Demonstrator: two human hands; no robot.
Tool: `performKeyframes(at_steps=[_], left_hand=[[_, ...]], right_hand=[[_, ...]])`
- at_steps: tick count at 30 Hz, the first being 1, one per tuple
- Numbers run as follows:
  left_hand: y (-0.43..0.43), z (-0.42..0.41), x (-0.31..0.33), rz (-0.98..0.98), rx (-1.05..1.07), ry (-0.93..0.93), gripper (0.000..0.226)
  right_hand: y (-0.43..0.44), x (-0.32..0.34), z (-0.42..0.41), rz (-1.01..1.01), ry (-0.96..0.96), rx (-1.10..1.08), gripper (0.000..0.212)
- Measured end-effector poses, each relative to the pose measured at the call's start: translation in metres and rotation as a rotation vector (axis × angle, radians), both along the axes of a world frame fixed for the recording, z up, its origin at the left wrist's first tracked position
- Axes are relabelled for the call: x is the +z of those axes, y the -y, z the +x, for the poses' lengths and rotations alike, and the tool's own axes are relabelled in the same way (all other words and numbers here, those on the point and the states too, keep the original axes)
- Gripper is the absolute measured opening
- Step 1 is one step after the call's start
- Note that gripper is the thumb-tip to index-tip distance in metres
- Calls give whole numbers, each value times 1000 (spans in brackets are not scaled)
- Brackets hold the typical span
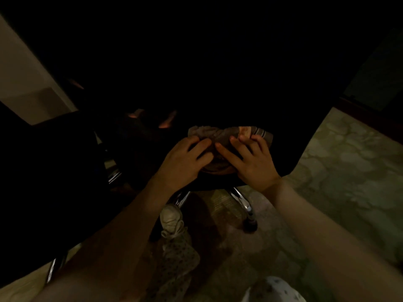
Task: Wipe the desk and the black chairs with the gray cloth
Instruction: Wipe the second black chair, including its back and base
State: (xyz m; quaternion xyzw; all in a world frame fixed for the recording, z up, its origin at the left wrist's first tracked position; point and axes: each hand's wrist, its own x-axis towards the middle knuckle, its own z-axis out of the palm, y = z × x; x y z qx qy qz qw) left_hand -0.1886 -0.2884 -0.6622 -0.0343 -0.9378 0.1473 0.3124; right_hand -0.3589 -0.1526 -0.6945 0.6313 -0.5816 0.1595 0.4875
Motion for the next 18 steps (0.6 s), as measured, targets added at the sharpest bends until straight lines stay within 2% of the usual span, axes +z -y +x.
performKeyframes(at_steps=[4,8,10,13,16,18], left_hand=[[-10,2,-40,84,10,71,26],[-24,3,-78,151,24,157,20],[-27,0,-88,173,47,213,22],[-31,0,-96,194,79,309,30],[-36,0,-105,298,132,460,49],[-40,-3,-103,374,188,530,53]], right_hand=[[-9,-47,2,114,108,12,61],[-22,-87,14,183,249,28,46],[-23,-98,17,263,338,14,48],[-25,-106,19,420,481,-16,54],[-27,-110,21,584,556,-50,55],[-25,-106,19,705,638,-59,53]])
